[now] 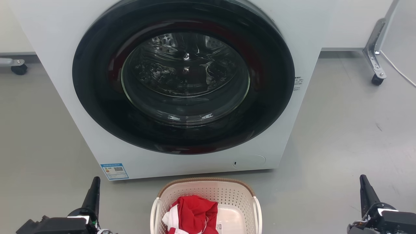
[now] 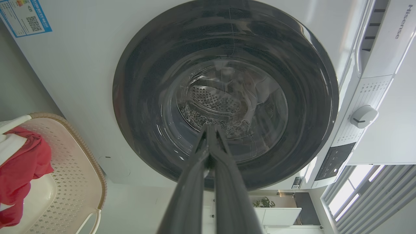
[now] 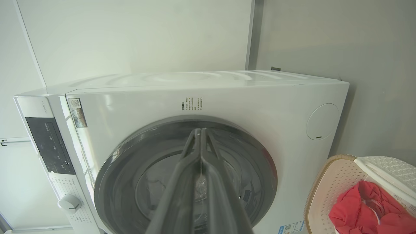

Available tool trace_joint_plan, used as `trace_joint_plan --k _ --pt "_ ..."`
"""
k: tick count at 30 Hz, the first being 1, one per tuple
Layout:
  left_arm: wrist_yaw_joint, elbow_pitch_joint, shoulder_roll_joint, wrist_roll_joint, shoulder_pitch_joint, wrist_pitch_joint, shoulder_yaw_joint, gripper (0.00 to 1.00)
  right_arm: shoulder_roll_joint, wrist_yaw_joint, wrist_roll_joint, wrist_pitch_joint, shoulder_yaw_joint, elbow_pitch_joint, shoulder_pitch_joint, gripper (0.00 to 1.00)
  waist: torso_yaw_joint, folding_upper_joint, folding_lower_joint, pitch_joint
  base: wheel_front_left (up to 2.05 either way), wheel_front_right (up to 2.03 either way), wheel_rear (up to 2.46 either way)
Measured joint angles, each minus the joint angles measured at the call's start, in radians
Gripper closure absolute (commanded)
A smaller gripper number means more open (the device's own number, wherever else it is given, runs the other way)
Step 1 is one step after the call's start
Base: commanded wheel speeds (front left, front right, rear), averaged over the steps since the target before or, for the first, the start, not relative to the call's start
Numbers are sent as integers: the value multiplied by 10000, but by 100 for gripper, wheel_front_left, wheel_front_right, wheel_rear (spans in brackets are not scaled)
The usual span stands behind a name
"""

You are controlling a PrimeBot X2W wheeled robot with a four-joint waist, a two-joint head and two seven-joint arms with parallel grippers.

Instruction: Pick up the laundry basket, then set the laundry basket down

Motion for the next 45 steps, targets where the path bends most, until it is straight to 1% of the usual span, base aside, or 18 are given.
trace_joint_plan --k 45 --pt "0 13 -2 -2 0 0 -2 100 0 2 4 0 2 0 0 100 0 0 0 -1 0 0 0"
